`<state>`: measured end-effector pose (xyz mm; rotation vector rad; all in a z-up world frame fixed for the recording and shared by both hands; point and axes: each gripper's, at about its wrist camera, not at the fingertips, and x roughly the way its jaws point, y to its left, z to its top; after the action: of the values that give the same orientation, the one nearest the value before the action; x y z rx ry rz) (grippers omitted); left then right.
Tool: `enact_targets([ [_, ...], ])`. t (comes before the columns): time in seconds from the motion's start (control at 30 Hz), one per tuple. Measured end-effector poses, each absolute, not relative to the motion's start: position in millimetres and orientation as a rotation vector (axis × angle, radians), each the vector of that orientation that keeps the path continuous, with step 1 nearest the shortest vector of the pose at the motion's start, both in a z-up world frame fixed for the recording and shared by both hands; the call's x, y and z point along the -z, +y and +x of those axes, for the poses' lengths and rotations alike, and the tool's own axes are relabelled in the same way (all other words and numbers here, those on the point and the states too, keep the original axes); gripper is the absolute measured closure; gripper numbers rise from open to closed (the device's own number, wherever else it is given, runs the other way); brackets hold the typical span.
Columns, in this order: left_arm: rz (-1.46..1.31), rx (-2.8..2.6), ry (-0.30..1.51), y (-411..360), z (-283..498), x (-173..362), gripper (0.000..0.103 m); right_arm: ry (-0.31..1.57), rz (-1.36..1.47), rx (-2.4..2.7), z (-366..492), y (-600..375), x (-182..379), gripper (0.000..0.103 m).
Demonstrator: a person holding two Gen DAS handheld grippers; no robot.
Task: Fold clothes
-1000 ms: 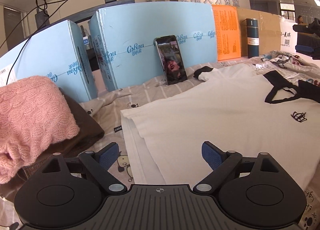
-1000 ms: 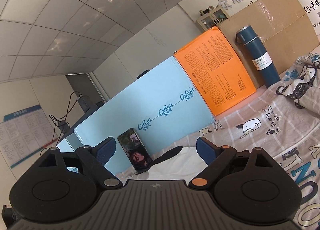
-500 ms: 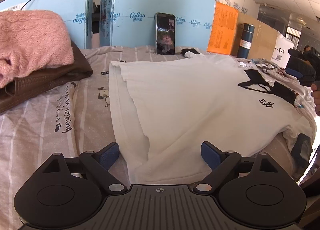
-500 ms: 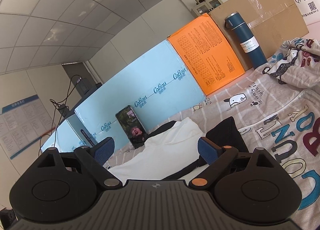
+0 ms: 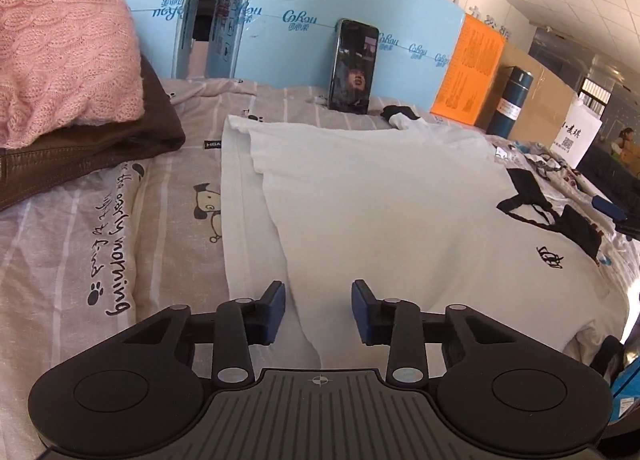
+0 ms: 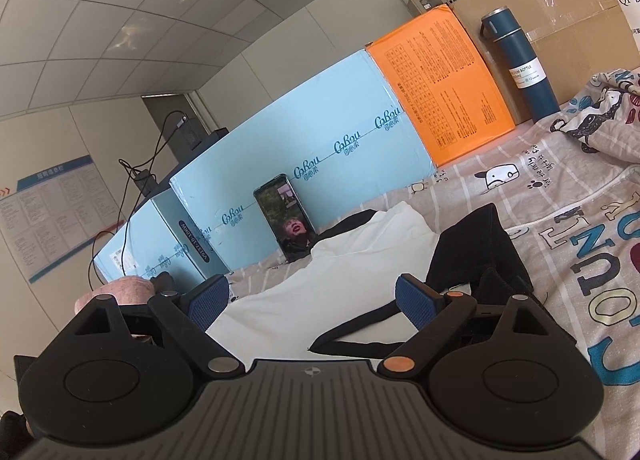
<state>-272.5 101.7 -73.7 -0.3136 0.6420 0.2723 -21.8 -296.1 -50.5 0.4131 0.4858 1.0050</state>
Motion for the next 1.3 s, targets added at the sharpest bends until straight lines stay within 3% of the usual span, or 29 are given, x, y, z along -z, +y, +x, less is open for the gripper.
enact_targets([
  [0.03, -0.285, -0.281, 0.644, 98, -273, 74, 0.084, 0.484, 0.406, -1.002, -23, -297, 51, 0.013],
  [0.07, -0.252, -0.292, 0.648, 94, -273, 74, 0.102, 0.481, 0.399, -0.999, -23, -298, 51, 0.013],
  [0.37, -0.1, -0.343, 0.676, 86, -269, 72, 0.101, 0.495, 0.423, -1.001, -19, -298, 56, 0.013],
  [0.53, -0.024, -0.423, 0.662, 82, -273, 65, 0.089, 0.485, 0.418, -0.964, -24, -311, 58, 0.013],
  [0.7, -0.02, -0.321, 0.522, 60, -278, 46, 0.042, 0.482, 0.415, -0.911, -31, -325, 61, 0.013],
  [0.8, 0.007, -0.144, 0.446, 31, -271, 40, 0.033, 0.466, 0.367, -0.852, -42, -335, 61, 0.009],
  [1.1, 0.034, 0.244, 0.402, -48, -238, 54, 0.03, 0.515, 0.257, -0.84, -85, -364, 74, 0.007],
  [1.3, 0.1, 0.162, 0.478, -70, -227, 74, 0.03, 0.458, -0.112, -0.769, -135, -359, 93, 0.0],
])
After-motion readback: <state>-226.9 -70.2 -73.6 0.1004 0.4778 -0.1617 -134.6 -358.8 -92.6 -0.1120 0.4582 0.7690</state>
